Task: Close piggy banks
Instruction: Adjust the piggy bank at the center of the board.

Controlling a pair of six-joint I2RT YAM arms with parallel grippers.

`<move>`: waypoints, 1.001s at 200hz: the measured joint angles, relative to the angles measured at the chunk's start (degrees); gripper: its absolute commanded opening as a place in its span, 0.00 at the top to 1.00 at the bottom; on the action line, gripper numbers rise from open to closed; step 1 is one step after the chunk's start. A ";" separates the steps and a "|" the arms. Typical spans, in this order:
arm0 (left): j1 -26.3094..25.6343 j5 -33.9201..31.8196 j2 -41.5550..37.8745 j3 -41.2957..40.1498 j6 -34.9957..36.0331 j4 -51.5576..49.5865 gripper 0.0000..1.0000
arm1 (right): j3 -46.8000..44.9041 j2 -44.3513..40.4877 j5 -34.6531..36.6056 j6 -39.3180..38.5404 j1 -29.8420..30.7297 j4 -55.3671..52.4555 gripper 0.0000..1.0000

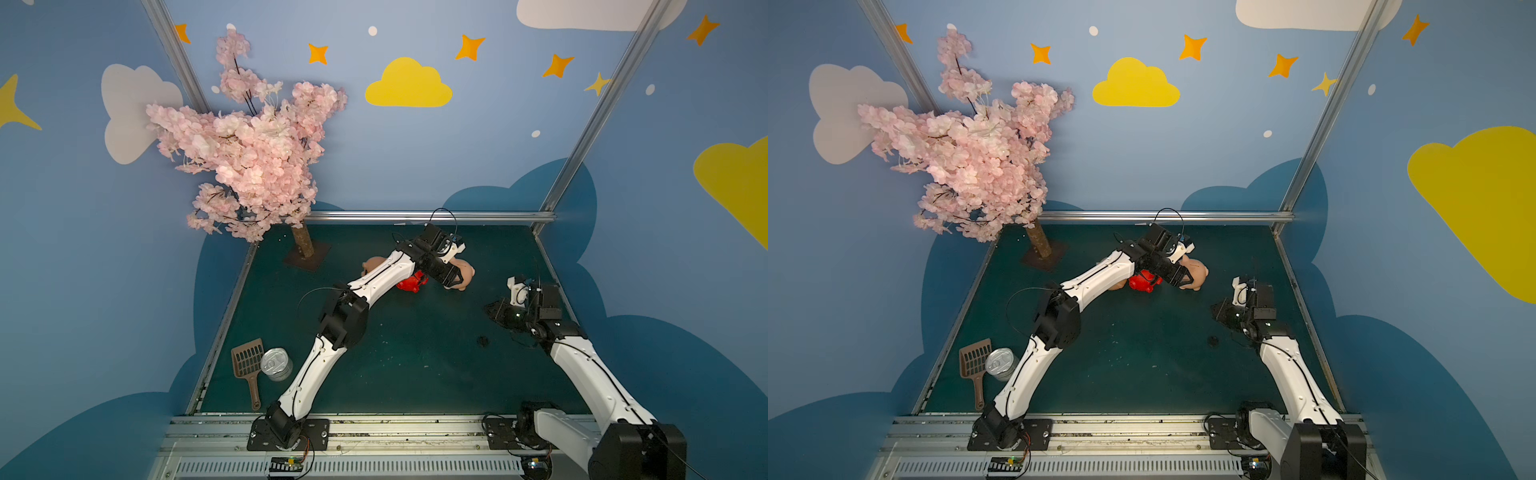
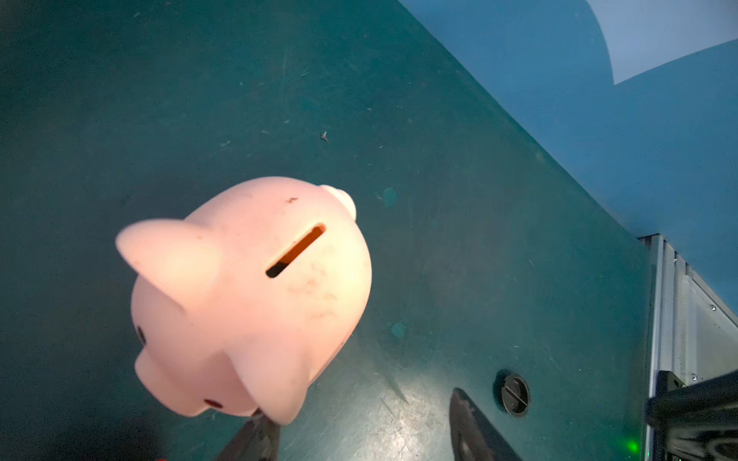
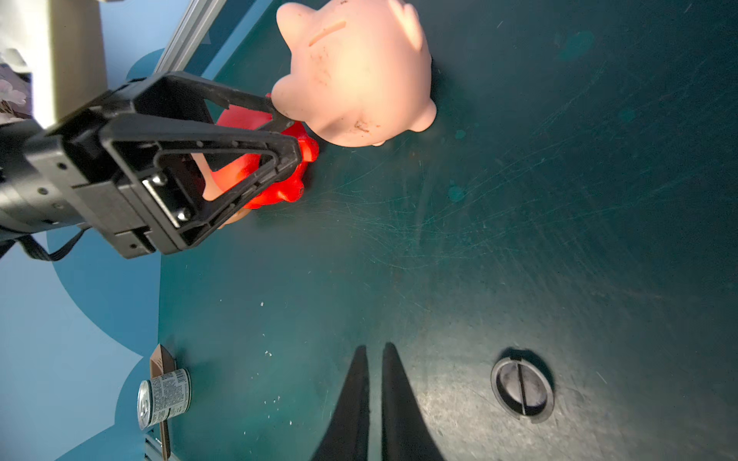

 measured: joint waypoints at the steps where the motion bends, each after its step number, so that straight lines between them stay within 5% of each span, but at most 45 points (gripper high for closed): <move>1: -0.02 0.00 -0.02 -0.02 0.00 0.04 0.35 | 0.00 0.00 0.00 0.00 0.00 0.00 0.89; 112: -2.75 2.64 -0.63 2.03 -1.53 2.64 0.33 | -1.86 -6.91 3.34 -0.31 -1.01 -1.79 0.88; 148: -2.95 2.12 -0.63 3.04 1.05 2.23 0.22 | -4.28 -10.86 5.20 -0.50 -1.86 -1.86 0.88; 173: -1.16 0.63 -0.63 3.10 6.01 1.44 0.01 | -4.37 -11.17 5.53 -0.68 -2.10 -1.84 0.88; 200: 1.44 0.07 -0.63 4.15 13.55 0.31 0.01 | -4.39 -10.97 5.46 -0.92 -2.19 -1.84 0.88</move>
